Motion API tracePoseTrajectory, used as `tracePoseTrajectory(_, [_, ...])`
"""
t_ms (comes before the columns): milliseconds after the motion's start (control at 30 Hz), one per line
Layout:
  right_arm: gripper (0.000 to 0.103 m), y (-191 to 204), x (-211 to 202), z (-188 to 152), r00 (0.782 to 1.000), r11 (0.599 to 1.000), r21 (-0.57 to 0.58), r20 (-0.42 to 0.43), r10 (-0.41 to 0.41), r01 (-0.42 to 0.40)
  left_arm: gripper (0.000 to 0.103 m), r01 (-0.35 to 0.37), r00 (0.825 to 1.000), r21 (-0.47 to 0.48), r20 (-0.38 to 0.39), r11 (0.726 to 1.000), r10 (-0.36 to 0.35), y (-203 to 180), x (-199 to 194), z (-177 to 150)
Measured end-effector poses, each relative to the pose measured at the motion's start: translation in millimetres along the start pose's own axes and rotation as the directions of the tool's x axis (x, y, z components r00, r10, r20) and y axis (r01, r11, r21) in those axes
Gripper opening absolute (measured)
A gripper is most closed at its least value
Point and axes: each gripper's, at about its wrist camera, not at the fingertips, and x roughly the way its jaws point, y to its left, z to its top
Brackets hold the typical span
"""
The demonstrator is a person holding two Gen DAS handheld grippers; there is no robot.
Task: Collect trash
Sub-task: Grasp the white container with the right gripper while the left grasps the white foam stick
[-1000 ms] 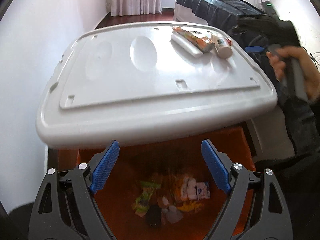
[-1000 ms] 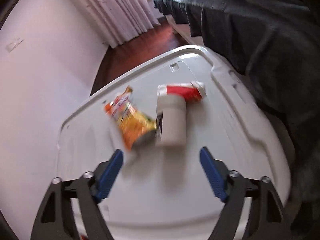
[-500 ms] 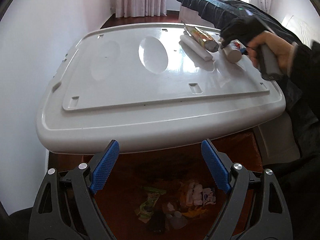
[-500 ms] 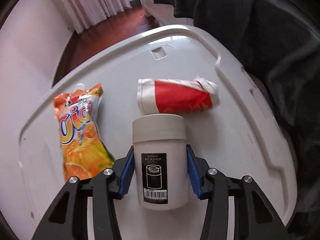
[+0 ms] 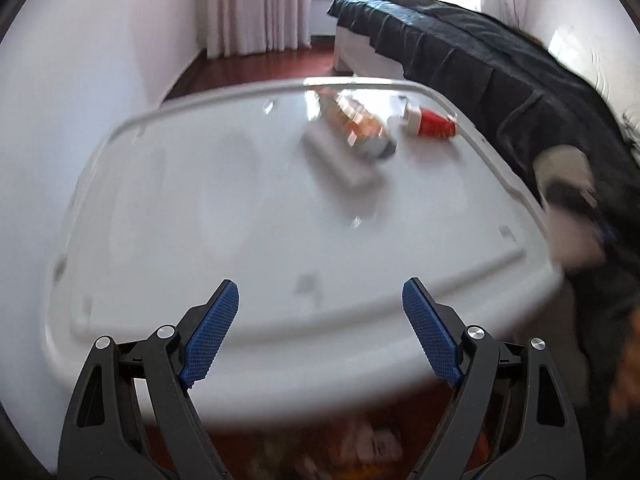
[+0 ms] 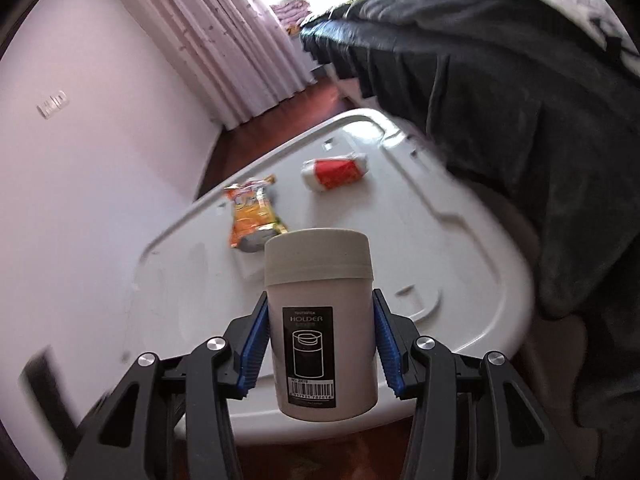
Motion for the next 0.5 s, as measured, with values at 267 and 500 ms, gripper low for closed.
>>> tracePoseTrajectory(267, [0.048,-22,-12,21,0.998,1.0,-0.012,0.061,-0.017,0.017,0.082,-0.049,0.995,-0.065,-0.085,0.997,0.043,-24,101,64])
tracePoseTrajectory(500, [0.048,-25,-18,25,0.999,1.0,0.0,0.045,0.026,-0.026,0.075,-0.147,0.987,-0.115,-0.078,0.982,0.138,-11,140,86])
